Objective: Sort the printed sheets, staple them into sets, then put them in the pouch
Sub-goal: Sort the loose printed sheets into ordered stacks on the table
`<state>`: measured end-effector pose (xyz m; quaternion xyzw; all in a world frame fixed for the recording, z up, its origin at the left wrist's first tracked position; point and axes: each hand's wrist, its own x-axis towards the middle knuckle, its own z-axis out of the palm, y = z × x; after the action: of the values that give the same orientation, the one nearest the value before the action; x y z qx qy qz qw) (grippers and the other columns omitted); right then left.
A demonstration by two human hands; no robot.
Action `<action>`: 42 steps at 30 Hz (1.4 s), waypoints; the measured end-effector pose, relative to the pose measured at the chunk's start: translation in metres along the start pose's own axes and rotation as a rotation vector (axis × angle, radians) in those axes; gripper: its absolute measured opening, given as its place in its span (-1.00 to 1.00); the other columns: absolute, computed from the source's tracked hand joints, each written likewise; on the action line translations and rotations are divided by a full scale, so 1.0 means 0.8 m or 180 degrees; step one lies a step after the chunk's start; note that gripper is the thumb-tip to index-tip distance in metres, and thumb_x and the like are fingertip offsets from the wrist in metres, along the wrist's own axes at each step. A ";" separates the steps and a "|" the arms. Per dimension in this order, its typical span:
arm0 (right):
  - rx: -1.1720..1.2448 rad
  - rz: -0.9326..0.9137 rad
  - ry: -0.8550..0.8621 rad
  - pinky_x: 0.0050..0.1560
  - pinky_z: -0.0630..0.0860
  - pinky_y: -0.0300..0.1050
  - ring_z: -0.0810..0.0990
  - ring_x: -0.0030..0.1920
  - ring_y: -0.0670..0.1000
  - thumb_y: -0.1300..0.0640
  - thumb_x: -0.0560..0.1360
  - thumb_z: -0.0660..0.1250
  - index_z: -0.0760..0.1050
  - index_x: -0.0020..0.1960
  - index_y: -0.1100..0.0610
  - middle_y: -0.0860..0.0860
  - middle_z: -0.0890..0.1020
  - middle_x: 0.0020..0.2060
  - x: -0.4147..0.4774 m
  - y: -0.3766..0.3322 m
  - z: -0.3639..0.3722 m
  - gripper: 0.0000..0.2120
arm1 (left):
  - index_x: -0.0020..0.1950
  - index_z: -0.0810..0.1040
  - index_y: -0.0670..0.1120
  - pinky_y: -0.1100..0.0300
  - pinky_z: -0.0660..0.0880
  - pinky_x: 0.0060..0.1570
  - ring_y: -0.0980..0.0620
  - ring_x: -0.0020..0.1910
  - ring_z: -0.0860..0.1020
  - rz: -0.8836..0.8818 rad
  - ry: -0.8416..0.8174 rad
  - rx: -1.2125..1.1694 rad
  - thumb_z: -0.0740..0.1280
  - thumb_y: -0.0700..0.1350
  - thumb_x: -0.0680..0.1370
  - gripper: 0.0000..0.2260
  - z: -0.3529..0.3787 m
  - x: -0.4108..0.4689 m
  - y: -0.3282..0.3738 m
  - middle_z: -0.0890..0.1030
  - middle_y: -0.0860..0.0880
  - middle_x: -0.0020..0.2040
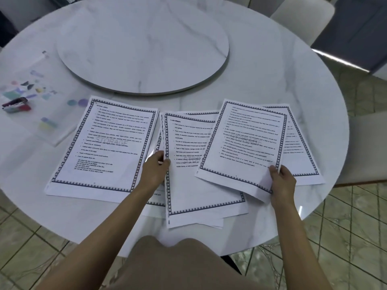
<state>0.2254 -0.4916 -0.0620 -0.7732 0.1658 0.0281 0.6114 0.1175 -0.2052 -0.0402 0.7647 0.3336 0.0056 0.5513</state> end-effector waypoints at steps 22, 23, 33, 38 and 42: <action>-0.0952 -0.0286 -0.1715 -0.16 0.47 -0.30 0.54 -0.17 -0.05 0.21 0.52 0.30 0.48 -0.02 0.08 -0.05 0.59 -0.19 -0.035 -0.018 0.028 -0.93 | 0.49 0.17 -0.12 0.03 0.21 0.42 -0.03 0.43 0.28 0.0038 0.0171 -0.0499 0.23 -0.09 0.58 -0.50 0.025 -0.007 0.002 0.28 -0.03 0.46; -0.0917 -0.0311 -0.1631 -0.16 0.48 -0.31 0.54 -0.16 -0.06 0.20 0.52 0.30 0.48 0.02 0.06 -0.07 0.57 -0.18 -0.030 -0.024 0.026 -0.90 | 0.49 0.19 -0.12 0.10 0.23 0.39 0.02 0.40 0.30 0.0181 0.0167 -0.0550 0.23 -0.12 0.59 -0.52 0.022 -0.009 0.011 0.31 -0.01 0.43; -0.0244 -0.0518 -0.1844 0.00 0.54 -0.32 0.58 -0.01 -0.13 0.08 0.54 0.27 0.48 0.10 0.08 0.01 0.62 0.03 0.013 -0.100 0.040 -0.83 | 0.16 0.45 0.13 0.18 0.50 0.16 0.15 0.14 0.57 0.1071 0.0091 -0.1262 0.28 -0.16 0.54 -0.74 0.021 -0.018 0.090 0.58 0.14 0.11; -0.0057 -0.0987 -0.1510 0.04 0.48 0.15 0.51 -0.12 0.19 0.10 0.54 0.28 0.50 -0.09 0.17 0.38 0.53 -0.04 0.017 -0.125 0.037 -0.87 | 0.13 0.45 0.04 0.15 0.54 0.09 0.11 0.06 0.59 0.1432 0.0438 -0.1388 0.26 -0.23 0.56 -0.78 0.035 -0.024 0.122 0.60 0.07 0.05; 0.0328 -0.1040 -0.1426 0.01 0.47 -0.26 0.52 -0.14 -0.14 0.20 0.56 0.24 0.47 -0.09 0.05 -0.03 0.57 -0.18 0.007 -0.126 0.037 -0.91 | 0.08 0.41 0.16 0.30 0.52 0.03 0.27 0.01 0.57 0.1613 0.0670 -0.1215 0.27 -0.20 0.56 -0.75 0.048 -0.036 0.127 0.57 0.15 0.02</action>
<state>0.2647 -0.4449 0.0238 -0.7321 -0.0992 0.0909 0.6678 0.1609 -0.2696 0.0412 0.7015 0.1808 0.2838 0.6282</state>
